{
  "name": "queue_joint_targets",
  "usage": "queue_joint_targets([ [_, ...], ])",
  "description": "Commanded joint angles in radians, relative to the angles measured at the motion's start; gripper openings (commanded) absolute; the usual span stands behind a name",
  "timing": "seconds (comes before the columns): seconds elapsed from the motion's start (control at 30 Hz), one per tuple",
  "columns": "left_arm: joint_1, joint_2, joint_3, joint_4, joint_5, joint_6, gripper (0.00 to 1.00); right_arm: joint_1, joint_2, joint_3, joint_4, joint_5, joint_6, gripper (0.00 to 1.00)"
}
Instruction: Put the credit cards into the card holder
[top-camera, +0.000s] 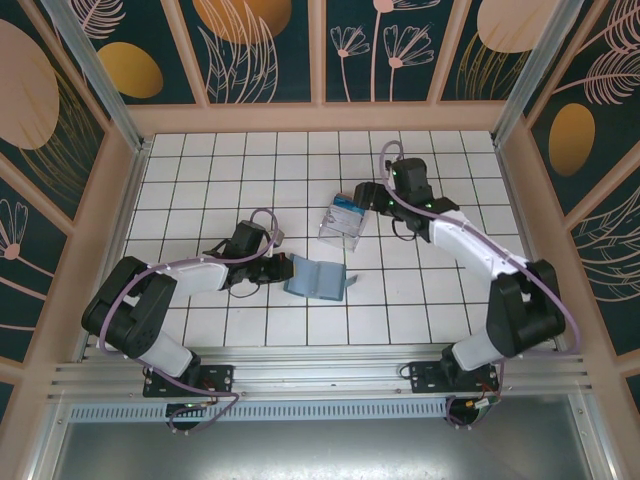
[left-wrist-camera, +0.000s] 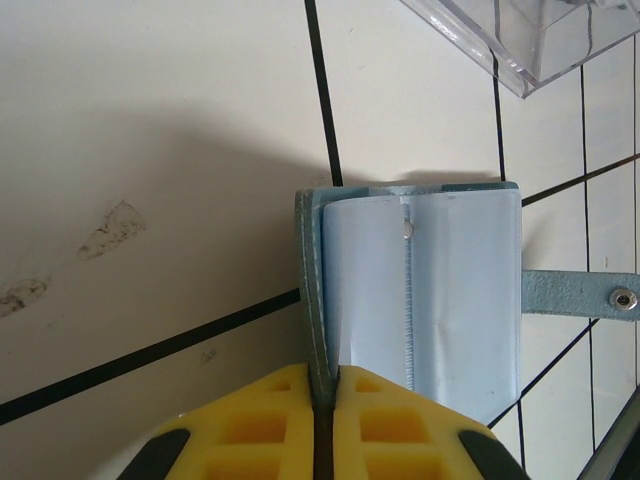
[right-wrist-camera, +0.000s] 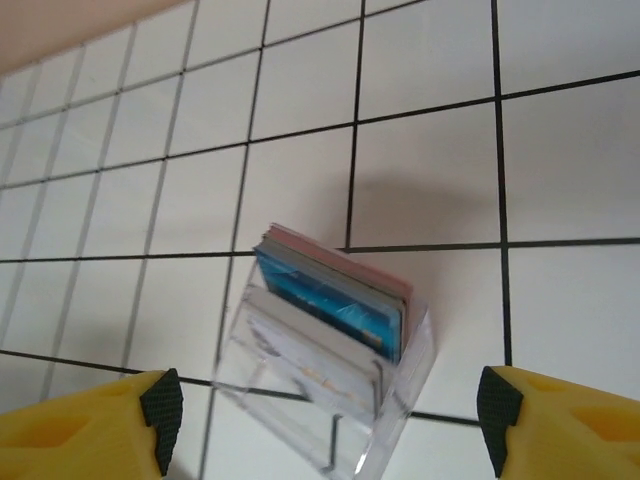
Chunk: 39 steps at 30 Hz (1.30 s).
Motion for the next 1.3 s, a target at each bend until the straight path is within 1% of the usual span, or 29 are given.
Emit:
queue_joint_targets([
  [0.0, -0.001, -0.012, 0.012, 0.028, 0.013, -0.009, 0.11, -0.02, 0.098, 0.057, -0.056, -0.042, -0.138, 0.8],
  [0.03, 0.0, -0.01, 0.013, 0.034, 0.015, -0.013, 0.11, -0.025, 0.123, 0.074, -0.056, -0.051, -0.156, 0.83],
  [0.1, 0.0, -0.007, 0.015, 0.042, 0.017, -0.02, 0.11, -0.026, 0.171, 0.108, -0.07, -0.037, -0.183, 0.83],
  [0.37, -0.002, 0.015, 0.014, 0.065, 0.031, -0.038, 0.12, -0.028, 0.314, 0.214, -0.104, -0.051, -0.243, 0.77],
  [0.6, -0.003, 0.034, 0.026, 0.066, 0.037, -0.04, 0.12, -0.019, 0.374, 0.244, -0.109, -0.06, -0.258, 0.76],
  [0.73, -0.003, 0.046, 0.03, 0.076, 0.041, -0.043, 0.12, -0.011, 0.39, 0.26, -0.111, -0.069, -0.264, 0.76],
  [0.9, -0.004, 0.054, 0.029, 0.084, 0.044, -0.048, 0.12, -0.002, 0.419, 0.283, -0.125, -0.052, -0.271, 0.75],
  [1.13, -0.004, 0.053, 0.027, 0.083, 0.044, -0.046, 0.13, -0.003, 0.418, 0.297, -0.126, -0.018, -0.265, 0.7],
  [1.27, -0.004, 0.049, 0.024, 0.084, 0.046, -0.048, 0.13, -0.003, 0.397, 0.295, -0.119, -0.008, -0.263, 0.68],
])
